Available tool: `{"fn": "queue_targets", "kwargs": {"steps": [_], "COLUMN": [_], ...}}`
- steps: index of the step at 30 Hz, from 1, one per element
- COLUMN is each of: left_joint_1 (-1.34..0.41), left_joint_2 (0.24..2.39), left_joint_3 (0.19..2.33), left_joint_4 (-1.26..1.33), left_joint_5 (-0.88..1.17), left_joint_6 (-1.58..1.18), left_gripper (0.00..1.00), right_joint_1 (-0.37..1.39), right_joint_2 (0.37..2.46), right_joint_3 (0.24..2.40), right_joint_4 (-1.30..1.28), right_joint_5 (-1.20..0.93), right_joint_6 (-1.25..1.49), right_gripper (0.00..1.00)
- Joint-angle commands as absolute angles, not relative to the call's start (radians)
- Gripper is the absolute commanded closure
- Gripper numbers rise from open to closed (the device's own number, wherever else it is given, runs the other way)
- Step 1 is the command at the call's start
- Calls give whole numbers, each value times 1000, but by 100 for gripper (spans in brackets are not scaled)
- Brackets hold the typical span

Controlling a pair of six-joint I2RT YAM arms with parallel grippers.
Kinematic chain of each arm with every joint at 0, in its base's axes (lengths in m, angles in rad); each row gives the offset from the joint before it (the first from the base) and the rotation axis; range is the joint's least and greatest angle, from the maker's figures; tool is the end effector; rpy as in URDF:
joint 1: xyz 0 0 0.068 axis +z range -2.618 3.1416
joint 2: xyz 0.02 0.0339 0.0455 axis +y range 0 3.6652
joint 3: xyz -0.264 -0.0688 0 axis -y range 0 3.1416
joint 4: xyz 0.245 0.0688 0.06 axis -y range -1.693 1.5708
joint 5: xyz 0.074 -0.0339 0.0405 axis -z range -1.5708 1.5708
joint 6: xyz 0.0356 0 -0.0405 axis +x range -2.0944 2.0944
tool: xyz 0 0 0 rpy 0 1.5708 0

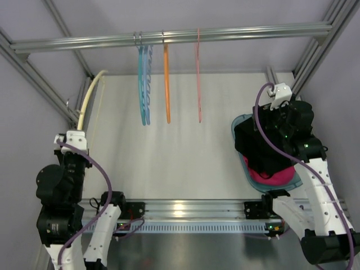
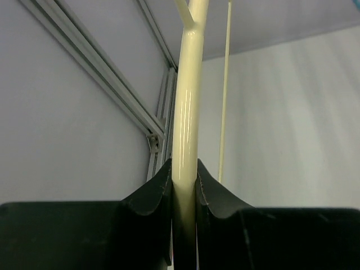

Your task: Remove the trousers from the hanger

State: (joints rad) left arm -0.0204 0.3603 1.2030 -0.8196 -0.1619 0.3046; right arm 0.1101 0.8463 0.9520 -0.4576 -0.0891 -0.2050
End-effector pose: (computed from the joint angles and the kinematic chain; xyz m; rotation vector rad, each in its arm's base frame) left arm 0.0004 0.0057 0.4319 0.1240 1.5535 0.3498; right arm 0.1836 0.0235 0.3590 -0.3603 1.8872 0.0219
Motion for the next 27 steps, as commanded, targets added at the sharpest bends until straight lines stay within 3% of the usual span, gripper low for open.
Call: {"fn": "queue_targets", "kwargs": {"steps": [1, 6, 17, 27], "left_joint_1": [-23, -28, -28, -26], "left_joint_2": [423, 596, 1053, 1371], "left_joint_3": [1224, 1270, 1784, 2184], "left_joint_4": [-952, -1011, -1127, -1204], "left_joint_5": [-131, -88, 87, 66], "left_joint_6": [379, 342, 351, 351], "left_gripper": [100, 100, 100, 100], "right_joint_1": [97, 95, 95, 95], "right_joint_2": [838, 836, 784, 735], "right_joint_3": [997, 991, 950, 945], "right_joint_4": [-422, -423, -428, -448], "right_joint_5": [-106, -100, -98, -107], "right_joint_6": [-189, -190, -184, -184], "right_gripper": [1, 1, 1, 1]}}
